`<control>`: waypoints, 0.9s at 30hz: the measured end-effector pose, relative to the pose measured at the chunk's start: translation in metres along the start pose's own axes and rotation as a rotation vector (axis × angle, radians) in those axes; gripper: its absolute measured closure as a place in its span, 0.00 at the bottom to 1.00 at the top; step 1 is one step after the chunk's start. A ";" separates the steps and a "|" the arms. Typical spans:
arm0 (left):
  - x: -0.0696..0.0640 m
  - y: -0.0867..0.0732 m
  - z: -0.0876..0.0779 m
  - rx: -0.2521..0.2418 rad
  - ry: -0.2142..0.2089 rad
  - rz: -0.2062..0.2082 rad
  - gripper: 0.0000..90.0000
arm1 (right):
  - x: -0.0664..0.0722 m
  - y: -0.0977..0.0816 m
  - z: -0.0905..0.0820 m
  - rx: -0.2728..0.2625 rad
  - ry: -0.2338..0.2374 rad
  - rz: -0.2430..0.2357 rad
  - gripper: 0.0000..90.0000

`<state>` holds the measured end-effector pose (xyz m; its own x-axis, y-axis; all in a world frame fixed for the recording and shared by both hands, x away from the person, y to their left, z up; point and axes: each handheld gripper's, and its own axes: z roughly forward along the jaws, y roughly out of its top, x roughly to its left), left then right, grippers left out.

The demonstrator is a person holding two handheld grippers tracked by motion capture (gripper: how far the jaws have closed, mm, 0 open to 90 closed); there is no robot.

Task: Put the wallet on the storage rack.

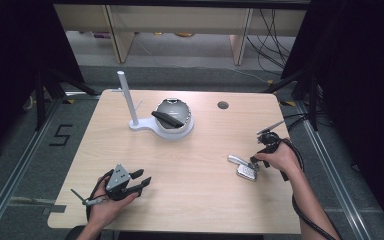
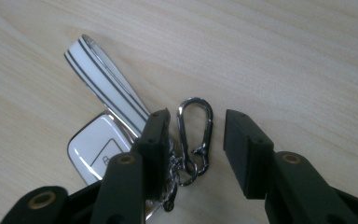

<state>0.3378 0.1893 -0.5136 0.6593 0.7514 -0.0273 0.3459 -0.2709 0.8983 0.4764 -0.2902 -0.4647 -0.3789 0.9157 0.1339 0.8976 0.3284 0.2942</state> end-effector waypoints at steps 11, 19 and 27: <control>0.002 -0.001 0.000 -0.007 0.000 -0.007 0.63 | 0.006 0.012 0.013 0.030 -0.062 -0.038 0.71; 0.001 -0.001 0.000 -0.002 0.000 -0.003 0.63 | 0.011 0.013 0.017 0.058 -0.091 -0.096 0.77; 0.001 0.000 0.000 -0.009 -0.003 -0.005 0.63 | 0.009 0.009 0.016 0.016 -0.078 -0.031 0.78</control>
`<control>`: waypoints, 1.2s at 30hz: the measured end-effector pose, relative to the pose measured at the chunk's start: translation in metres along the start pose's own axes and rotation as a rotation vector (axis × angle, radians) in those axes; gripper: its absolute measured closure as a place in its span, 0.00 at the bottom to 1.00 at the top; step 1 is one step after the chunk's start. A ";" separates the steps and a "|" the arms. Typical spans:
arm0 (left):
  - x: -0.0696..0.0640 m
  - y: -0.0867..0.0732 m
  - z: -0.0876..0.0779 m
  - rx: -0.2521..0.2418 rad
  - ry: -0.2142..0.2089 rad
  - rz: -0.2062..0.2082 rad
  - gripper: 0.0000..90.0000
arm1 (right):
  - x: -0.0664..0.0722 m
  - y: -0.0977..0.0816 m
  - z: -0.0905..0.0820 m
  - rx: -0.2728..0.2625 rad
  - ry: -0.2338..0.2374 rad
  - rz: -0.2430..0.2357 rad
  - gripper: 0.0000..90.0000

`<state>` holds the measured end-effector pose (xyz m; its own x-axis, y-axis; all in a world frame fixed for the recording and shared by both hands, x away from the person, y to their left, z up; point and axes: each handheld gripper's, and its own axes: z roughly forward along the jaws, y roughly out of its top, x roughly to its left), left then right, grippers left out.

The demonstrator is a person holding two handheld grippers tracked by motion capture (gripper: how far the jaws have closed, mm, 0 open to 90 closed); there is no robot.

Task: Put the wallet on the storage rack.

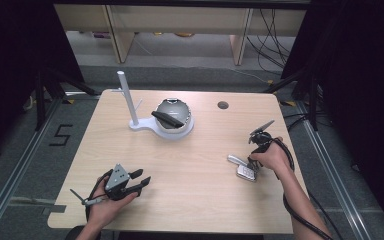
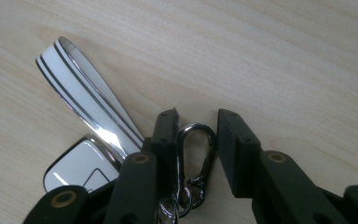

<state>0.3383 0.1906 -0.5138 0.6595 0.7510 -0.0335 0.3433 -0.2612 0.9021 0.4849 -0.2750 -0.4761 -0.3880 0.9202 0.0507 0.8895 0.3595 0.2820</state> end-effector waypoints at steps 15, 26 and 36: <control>0.001 0.000 -0.002 0.000 0.012 -0.007 0.63 | -0.002 -0.001 -0.017 -0.101 0.029 0.096 0.78; 0.000 0.006 -0.001 -0.028 -0.012 -0.001 0.62 | 0.003 -0.007 -0.028 -0.275 0.035 0.047 0.78; -0.005 0.012 0.002 -0.042 -0.034 0.006 0.61 | 0.015 -0.012 -0.042 -0.422 0.057 0.039 0.79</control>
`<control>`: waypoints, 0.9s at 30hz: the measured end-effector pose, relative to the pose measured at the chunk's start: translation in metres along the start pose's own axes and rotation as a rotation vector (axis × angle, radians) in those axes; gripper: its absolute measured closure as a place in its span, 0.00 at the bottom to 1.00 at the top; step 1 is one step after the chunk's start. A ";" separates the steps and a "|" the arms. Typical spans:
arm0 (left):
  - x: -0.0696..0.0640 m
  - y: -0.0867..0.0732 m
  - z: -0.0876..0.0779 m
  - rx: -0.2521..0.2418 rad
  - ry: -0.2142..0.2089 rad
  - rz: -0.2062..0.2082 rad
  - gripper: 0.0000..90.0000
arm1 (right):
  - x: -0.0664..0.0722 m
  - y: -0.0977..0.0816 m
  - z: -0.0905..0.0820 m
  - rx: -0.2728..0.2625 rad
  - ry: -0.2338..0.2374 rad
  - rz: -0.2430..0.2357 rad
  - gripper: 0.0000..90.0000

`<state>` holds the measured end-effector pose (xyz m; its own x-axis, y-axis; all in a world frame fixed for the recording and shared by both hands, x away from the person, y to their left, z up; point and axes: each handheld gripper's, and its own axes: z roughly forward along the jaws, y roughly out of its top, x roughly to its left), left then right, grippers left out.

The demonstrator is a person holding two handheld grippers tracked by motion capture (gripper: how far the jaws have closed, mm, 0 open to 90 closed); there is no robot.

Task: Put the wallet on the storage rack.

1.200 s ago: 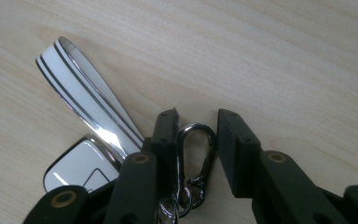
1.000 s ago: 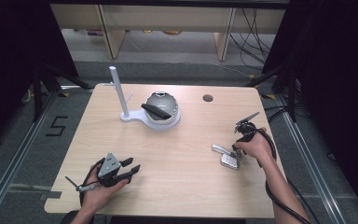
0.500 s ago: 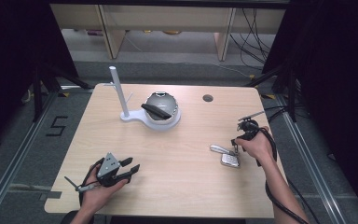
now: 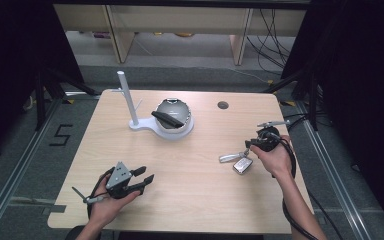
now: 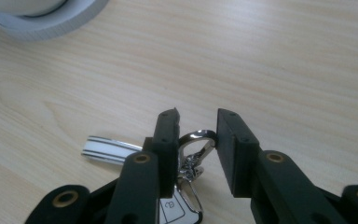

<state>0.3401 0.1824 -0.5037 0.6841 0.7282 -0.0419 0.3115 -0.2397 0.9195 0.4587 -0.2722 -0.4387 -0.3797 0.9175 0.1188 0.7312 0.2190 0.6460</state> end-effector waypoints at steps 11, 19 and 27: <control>0.000 0.001 -0.001 0.001 0.006 0.002 0.61 | 0.007 0.014 -0.013 -0.129 -0.017 -0.052 0.79; 0.000 0.006 0.000 -0.008 -0.002 0.010 0.60 | 0.021 0.027 -0.028 -0.200 0.013 -0.039 0.79; -0.004 0.024 0.006 -0.041 -0.012 0.045 0.56 | 0.038 0.042 -0.040 -0.249 0.042 -0.091 0.79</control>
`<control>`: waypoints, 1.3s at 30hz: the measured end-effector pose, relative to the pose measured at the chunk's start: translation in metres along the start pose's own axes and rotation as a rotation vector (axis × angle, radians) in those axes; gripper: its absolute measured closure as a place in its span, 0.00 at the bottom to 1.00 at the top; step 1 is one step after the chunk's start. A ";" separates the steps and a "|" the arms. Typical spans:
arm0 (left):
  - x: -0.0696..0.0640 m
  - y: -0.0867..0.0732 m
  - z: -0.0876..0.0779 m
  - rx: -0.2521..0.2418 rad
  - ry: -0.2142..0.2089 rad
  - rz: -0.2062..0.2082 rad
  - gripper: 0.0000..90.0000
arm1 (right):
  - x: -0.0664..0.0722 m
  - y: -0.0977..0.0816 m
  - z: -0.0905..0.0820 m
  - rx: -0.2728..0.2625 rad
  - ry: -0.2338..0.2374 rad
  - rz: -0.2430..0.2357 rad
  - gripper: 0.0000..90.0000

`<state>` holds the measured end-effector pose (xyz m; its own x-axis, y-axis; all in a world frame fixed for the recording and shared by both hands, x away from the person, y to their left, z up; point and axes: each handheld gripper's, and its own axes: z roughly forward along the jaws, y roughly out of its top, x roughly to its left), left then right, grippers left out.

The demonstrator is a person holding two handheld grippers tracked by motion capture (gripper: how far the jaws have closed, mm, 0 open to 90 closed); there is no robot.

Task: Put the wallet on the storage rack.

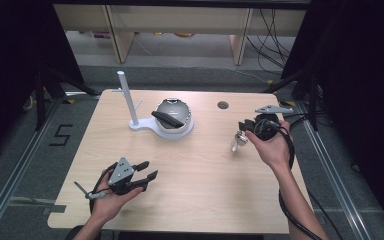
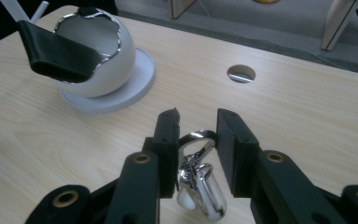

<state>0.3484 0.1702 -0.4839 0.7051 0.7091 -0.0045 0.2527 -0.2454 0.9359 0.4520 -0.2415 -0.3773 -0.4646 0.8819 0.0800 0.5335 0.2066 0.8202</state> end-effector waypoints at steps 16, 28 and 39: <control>-0.016 0.070 0.053 -0.076 -0.086 0.077 0.49 | 0.073 0.027 0.007 -0.046 0.139 -0.091 0.79; -0.017 0.098 0.079 -0.128 -0.095 0.069 0.64 | 0.122 0.037 0.026 -0.030 0.232 -0.119 0.79; -0.010 0.094 0.081 -0.126 -0.048 0.054 0.79 | 0.137 0.038 0.031 -0.054 0.274 -0.135 0.79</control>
<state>0.4190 0.0864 -0.4244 0.7471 0.6639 0.0325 0.1311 -0.1952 0.9720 0.4303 -0.0998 -0.3524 -0.7057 0.6996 0.1123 0.4193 0.2845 0.8621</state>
